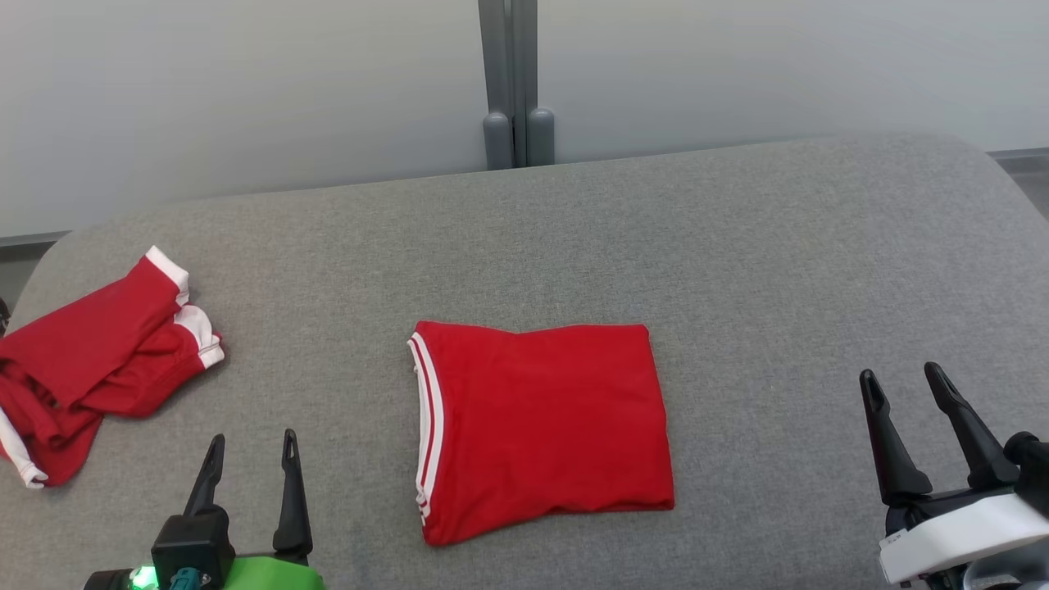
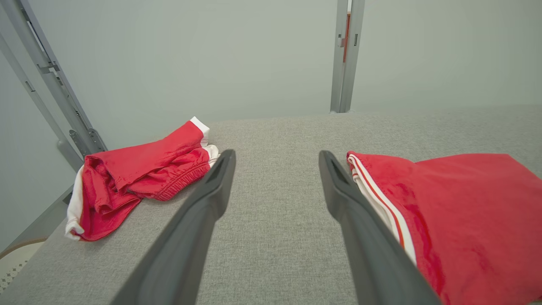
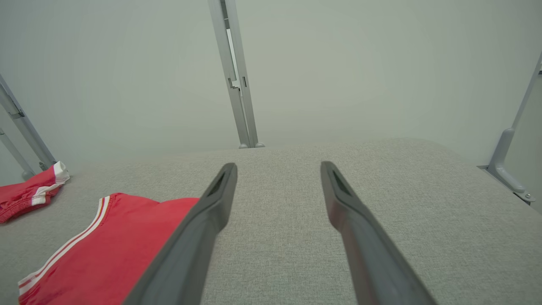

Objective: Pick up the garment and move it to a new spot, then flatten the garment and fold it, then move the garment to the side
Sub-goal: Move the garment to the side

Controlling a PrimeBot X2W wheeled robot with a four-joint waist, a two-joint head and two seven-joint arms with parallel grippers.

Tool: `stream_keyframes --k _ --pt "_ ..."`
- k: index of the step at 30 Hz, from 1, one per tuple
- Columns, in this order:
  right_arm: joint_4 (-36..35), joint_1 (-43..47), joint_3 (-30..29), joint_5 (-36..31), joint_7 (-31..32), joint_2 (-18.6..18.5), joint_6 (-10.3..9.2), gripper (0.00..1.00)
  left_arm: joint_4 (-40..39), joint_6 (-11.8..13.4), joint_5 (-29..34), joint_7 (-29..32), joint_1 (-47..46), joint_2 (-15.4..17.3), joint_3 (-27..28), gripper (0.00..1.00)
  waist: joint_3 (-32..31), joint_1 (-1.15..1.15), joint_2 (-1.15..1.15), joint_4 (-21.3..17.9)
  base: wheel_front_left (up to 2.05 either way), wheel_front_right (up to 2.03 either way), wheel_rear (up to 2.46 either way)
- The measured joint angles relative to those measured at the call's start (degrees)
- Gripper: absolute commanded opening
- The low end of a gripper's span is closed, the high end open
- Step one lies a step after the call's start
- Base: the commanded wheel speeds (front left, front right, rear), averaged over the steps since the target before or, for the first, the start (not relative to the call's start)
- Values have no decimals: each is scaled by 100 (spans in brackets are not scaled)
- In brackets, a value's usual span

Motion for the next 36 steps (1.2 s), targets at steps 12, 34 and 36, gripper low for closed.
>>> stream_keyframes --k 12,34,36 --pt "519 -280 153 214 102 -183 0 100 -118 -90 120 -126 -829 -100 -134 100 460 0 0 281 0 0 0" --pt "3257 -1980 2208 1157 -281 -246 2 9 142 -361 431 -245 -1499 -605 43 100 1463 0 0 1265 0 0 0" --pt "3308 -2058 2334 1221 -291 -285 0 0 133 -388 449 -252 -1497 -635 83 100 1467 0 0 1224 0 0 0"
